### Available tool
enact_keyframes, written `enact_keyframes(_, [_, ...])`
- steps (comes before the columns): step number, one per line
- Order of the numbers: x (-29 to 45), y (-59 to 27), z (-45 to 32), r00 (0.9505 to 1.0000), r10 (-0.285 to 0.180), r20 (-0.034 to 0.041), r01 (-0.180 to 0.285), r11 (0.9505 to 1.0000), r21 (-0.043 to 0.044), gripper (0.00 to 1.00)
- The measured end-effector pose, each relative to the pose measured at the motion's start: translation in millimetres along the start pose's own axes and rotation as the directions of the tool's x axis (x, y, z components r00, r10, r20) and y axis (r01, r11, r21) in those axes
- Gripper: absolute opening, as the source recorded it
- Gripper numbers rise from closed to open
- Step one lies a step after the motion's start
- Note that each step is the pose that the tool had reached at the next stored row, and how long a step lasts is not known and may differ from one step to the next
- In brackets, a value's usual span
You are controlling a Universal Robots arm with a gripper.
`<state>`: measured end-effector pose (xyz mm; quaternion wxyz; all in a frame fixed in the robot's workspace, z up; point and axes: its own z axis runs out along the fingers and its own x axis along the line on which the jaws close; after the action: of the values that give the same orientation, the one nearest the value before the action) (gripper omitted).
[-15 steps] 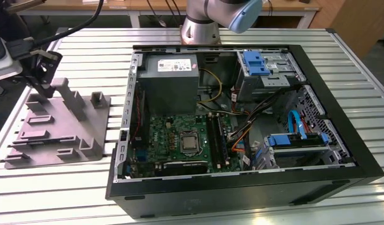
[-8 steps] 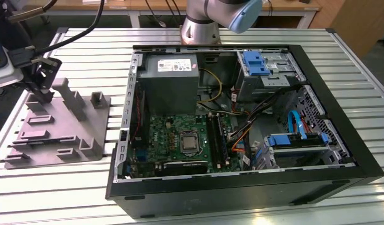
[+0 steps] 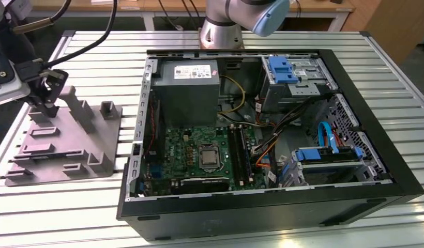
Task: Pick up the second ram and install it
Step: 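Reach for the second ram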
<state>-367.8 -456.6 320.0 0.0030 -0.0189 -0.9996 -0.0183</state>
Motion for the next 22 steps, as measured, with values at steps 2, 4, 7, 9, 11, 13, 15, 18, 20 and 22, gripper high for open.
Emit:
enact_keyframes(2, [3.2,-0.6,3.8,1.0000,-0.004,-0.0015,0.004,1.0000,0.0001,0.10])
enact_keyframes(4, [6.2,-1.0,7.6,1.0000,-0.005,-0.0021,0.005,1.0000,-0.0001,0.10])
enact_keyframes(7, [8.5,-2.0,12.8,1.0000,-0.006,-0.0037,0.006,1.0000,0.0001,0.10])
enact_keyframes(9, [9.5,-2.6,16.5,1.0000,-0.006,-0.0051,0.006,1.0000,0.0001,0.10])
enact_keyframes(11, [10.3,-3.2,20.1,1.0000,-0.006,-0.0062,0.006,1.0000,0.0001,0.10])
enact_keyframes(13, [11.0,-3.9,23.7,1.0000,-0.006,-0.0072,0.006,1.0000,0.0002,0.10])
enact_keyframes(15, [11.7,-4.6,27.3,0.9999,-0.006,-0.0079,0.006,1.0000,0.0001,0.10])
enact_keyframes(18, [13.0,-5.7,32.4,0.9999,-0.007,-0.0087,0.007,1.0000,0.0002,0.10])
enact_keyframes(20, [13.8,-6.2,35.4,0.9999,-0.007,-0.0093,0.007,1.0000,0.0003,0.10])
enact_keyframes(22, [14.4,-6.7,38.6,0.9999,-0.007,-0.0096,0.007,1.0000,0.0002,0.10])
